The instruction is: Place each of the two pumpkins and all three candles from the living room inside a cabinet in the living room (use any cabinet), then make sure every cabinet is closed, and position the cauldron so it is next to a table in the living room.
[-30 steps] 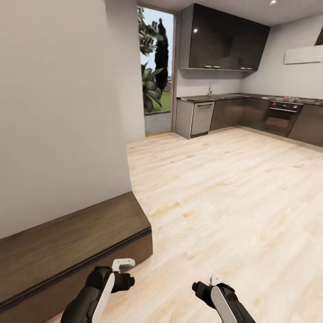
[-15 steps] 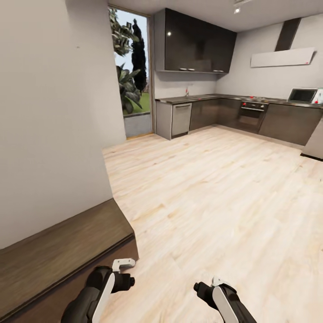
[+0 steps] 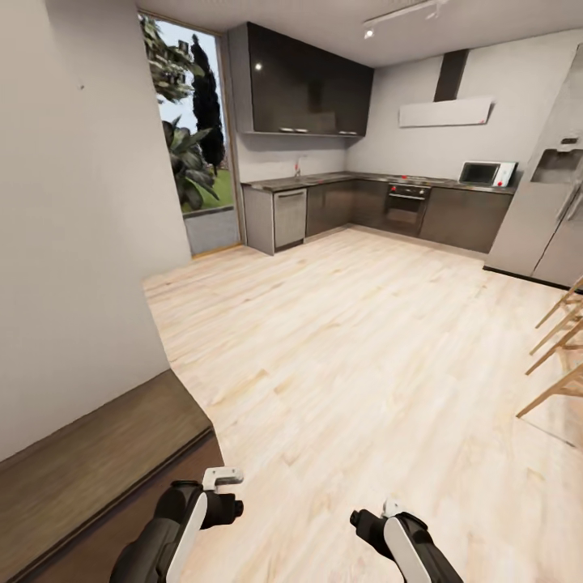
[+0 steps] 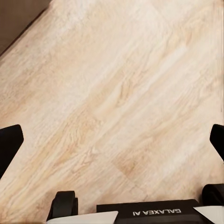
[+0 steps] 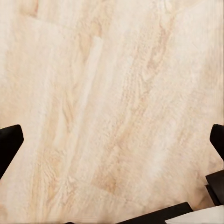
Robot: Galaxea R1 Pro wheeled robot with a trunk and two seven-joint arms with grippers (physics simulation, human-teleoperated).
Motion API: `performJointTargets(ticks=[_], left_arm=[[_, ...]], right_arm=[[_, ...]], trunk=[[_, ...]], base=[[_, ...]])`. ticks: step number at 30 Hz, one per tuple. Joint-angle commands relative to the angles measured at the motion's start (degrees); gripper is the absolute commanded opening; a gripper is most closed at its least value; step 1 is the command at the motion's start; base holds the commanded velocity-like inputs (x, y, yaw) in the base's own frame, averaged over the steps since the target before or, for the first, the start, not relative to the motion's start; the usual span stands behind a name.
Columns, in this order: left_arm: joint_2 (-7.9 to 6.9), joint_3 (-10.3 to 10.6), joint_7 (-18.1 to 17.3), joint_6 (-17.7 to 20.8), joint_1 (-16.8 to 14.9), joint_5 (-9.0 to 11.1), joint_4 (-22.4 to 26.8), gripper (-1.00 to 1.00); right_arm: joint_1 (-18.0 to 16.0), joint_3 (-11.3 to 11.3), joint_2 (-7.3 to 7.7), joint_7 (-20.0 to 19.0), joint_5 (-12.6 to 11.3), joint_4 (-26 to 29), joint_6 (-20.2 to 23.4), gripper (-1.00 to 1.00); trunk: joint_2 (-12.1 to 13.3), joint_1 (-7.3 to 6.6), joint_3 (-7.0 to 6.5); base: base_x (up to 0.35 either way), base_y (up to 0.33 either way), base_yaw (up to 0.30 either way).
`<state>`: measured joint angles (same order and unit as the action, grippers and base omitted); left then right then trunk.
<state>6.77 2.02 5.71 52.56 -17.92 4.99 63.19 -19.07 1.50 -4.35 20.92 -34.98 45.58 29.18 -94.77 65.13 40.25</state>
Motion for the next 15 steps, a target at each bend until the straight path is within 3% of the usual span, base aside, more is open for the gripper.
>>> performJointTargets(ticks=[1, 10, 15], left_arm=[[0.00, 0.0, 0.0, 0.0, 0.0, 0.0, 0.0, 1.00], [-0.04, -0.1, -0.1, 0.0, 0.0, 0.0, 0.0, 1.00], [-0.01, 0.0, -0.1, 0.0, 0.0, -0.1, 0.0, 1.00]], right_arm=[[0.0, 0.0, 0.01, 0.0, 0.0, 0.0, 0.0, 1.00], [0.0, -0.6, -0.01, -0.1, 0.0, -0.9, 0.1, 1.00], [0.0, -1.9, -0.01, -0.1, 0.0, -1.3, 0.1, 1.00]], trunk=[[0.4, -0.23, -0.20], [4.0, -2.20, -1.85], [6.0, -3.30, -2.75]], base=[[-0.173, 0.000, -0.288], [-0.040, 0.000, -0.288], [-0.215, 0.000, -0.288]])
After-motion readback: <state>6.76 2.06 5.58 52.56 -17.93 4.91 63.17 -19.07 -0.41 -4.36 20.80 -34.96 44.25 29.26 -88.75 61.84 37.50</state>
